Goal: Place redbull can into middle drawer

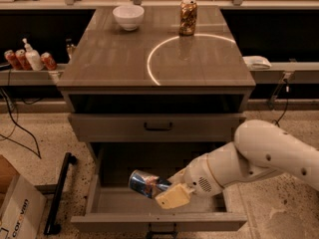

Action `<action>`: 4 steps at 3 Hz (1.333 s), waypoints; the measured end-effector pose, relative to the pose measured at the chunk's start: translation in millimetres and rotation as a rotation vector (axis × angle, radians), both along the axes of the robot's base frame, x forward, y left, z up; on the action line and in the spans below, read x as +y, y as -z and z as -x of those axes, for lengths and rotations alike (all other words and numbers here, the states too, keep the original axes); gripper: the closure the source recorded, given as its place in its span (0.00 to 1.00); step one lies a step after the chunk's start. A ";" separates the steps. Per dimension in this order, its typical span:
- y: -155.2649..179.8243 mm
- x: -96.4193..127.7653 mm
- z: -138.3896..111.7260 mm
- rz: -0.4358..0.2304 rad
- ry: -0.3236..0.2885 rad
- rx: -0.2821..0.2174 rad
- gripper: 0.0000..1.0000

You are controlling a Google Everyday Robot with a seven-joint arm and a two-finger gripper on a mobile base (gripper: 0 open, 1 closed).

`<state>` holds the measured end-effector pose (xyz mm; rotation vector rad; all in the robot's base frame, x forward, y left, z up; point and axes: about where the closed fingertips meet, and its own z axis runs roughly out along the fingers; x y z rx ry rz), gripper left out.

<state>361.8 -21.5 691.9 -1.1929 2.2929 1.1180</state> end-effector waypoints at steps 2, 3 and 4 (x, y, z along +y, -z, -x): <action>103.8 -0.2 -3.2 0.021 0.058 0.069 1.00; 147.0 -5.0 -14.2 0.040 0.093 0.097 1.00; 153.0 -5.1 -14.6 0.040 0.098 0.103 1.00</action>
Offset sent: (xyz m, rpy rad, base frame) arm 0.0118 -0.0087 -0.1707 -0.0292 0.1077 -0.1062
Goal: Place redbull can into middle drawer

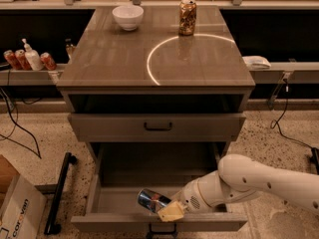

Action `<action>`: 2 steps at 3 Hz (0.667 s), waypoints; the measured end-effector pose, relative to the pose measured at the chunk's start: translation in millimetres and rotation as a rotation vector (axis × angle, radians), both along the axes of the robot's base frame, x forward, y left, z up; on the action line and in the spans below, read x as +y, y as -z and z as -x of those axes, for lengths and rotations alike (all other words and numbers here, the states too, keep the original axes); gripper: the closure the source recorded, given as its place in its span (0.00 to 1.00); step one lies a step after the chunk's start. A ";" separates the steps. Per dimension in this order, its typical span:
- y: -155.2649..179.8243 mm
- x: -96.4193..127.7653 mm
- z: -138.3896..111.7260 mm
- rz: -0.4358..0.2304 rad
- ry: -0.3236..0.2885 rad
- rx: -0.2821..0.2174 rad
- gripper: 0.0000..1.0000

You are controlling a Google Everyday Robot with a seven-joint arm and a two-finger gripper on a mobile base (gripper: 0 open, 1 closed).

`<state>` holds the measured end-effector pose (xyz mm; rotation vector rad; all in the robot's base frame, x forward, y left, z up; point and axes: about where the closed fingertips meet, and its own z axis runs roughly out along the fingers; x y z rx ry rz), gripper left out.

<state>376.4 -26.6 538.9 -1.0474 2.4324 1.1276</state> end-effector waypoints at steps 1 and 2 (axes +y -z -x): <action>1.9 0.4 -1.2 0.013 0.017 -0.007 1.00; 18.5 -1.2 -23.5 0.054 0.054 -0.033 1.00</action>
Offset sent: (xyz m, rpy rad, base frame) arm 0.0663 -0.0056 -0.0447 -0.1263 -0.0926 -0.1226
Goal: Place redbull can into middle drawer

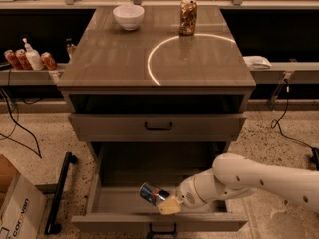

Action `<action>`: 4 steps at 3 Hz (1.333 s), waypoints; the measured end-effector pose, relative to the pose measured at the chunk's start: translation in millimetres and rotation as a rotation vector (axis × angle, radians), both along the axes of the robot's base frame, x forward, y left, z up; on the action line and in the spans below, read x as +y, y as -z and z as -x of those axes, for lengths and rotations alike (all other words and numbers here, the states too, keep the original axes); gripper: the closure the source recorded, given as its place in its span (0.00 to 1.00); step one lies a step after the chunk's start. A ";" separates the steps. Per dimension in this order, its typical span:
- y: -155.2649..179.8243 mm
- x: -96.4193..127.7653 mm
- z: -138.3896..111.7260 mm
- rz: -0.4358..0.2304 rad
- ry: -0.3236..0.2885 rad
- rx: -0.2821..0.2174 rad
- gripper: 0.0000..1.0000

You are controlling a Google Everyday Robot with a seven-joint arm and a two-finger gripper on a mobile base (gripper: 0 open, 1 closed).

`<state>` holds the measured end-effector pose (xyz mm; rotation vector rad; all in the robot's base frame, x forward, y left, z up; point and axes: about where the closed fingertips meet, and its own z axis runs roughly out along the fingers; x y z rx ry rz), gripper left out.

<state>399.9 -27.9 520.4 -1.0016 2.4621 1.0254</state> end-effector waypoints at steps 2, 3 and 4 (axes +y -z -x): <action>59.2 -6.8 -50.2 0.096 0.060 0.025 0.61; 85.9 -16.6 -63.3 0.124 0.117 0.057 0.37; 102.5 -27.4 -76.0 0.149 0.167 0.069 0.15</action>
Offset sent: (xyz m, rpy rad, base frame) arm 0.0734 -0.0136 -0.0961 -0.1527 0.0636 -0.0940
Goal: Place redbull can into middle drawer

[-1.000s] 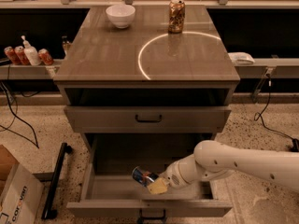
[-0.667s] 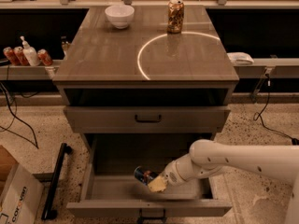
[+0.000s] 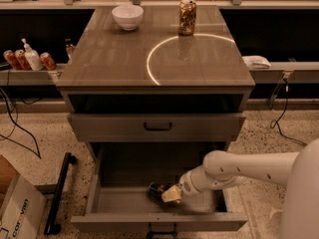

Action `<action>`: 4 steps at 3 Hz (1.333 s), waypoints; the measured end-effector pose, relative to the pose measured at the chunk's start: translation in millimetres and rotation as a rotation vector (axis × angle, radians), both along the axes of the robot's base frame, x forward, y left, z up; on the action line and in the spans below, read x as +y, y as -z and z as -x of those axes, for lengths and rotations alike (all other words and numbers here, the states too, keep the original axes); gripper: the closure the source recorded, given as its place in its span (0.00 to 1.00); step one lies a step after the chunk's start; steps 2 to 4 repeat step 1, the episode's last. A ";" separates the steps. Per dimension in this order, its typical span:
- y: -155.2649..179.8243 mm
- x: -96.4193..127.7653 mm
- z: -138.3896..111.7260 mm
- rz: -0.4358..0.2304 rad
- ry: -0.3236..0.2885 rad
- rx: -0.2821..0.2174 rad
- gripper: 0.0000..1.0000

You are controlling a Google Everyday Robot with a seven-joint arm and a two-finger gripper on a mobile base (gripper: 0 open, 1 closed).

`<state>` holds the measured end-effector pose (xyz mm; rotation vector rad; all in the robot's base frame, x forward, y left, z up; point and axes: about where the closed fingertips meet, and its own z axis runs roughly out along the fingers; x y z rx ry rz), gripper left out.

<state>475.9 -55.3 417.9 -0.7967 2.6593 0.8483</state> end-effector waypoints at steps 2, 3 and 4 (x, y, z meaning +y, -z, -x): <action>7.9 -11.5 -16.7 0.007 0.079 -0.005 0.00; 7.9 -11.5 -16.7 0.007 0.079 -0.005 0.00; 7.9 -11.5 -16.7 0.007 0.079 -0.005 0.00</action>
Offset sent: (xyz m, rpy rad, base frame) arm 0.0000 0.0000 0.0000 0.0000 0.0000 0.0000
